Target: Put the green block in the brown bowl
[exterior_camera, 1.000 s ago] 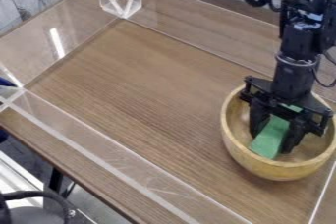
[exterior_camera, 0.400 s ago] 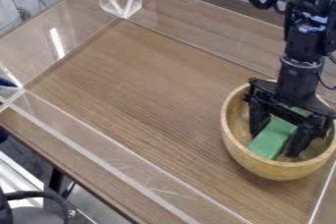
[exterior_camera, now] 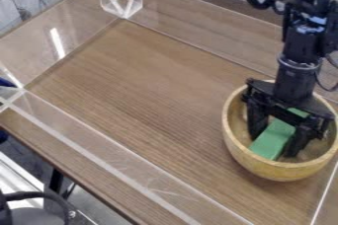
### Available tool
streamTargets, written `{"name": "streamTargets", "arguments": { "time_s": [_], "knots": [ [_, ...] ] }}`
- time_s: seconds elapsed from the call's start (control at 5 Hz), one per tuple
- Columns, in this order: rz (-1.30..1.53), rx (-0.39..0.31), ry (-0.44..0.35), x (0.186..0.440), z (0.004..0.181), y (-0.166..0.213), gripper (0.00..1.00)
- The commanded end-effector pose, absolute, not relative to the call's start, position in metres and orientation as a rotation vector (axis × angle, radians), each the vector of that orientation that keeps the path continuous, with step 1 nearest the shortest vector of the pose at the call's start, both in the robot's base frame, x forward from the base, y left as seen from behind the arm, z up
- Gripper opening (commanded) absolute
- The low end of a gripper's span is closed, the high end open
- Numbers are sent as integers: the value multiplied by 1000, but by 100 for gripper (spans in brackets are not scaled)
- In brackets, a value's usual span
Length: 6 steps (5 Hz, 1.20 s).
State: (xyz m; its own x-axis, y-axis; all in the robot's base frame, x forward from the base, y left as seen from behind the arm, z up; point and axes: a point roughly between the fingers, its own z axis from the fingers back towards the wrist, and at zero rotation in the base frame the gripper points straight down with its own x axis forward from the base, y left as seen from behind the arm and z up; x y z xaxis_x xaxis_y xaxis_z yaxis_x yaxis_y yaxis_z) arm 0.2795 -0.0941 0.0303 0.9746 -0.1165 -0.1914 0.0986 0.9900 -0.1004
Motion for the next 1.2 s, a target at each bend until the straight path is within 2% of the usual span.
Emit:
{"name": "streamTargets", "arguments": {
  "time_s": [0.0, 0.4, 0.6, 0.8, 1.0],
  "knots": [
    [-99, -100, 94, 287, 66, -89, 100],
    [-32, -95, -48, 287, 131, -60, 100],
    [21, -83, -82, 284, 157, -32, 100],
    [45, -59, -91, 281, 176, -1, 100],
    [12, -56, -85, 281, 167, -25, 100]
  ]
}}
